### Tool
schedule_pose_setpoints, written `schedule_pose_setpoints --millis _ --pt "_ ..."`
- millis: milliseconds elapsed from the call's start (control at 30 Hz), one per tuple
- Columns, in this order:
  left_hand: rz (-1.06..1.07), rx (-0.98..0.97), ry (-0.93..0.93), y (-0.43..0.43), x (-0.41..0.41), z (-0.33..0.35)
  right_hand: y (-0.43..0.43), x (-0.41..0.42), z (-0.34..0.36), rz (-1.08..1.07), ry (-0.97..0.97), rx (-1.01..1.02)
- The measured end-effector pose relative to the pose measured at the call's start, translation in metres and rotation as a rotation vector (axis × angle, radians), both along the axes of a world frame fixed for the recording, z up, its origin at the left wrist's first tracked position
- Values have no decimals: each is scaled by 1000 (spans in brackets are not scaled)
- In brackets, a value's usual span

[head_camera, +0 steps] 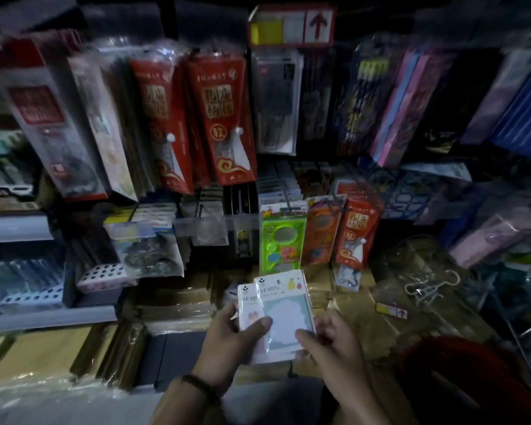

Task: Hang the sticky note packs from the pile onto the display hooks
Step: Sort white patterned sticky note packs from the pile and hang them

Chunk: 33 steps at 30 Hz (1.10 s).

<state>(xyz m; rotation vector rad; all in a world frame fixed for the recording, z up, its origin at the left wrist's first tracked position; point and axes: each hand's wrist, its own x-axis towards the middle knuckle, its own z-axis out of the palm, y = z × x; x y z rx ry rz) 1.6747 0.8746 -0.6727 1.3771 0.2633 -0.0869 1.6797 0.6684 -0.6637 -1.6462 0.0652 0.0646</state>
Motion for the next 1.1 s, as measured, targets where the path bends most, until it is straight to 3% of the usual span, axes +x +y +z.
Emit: schedule_pose_setpoints --millis 200,433,667,933,1100 --pt "9 70 -219 -9 8 103 -15 7 112 15 -320 -2" --pt "7 58 -415 -18 28 226 -31 30 229 127 -481 -41" --pt "-113 81 -545 -12 43 330 -50 61 323 66 -716 -111" --pt "-82 161 -615 3 71 412 -61 102 401 -21 -775 -44" --pt "2 112 -589 18 90 449 -74 139 427 -155 -772 40"
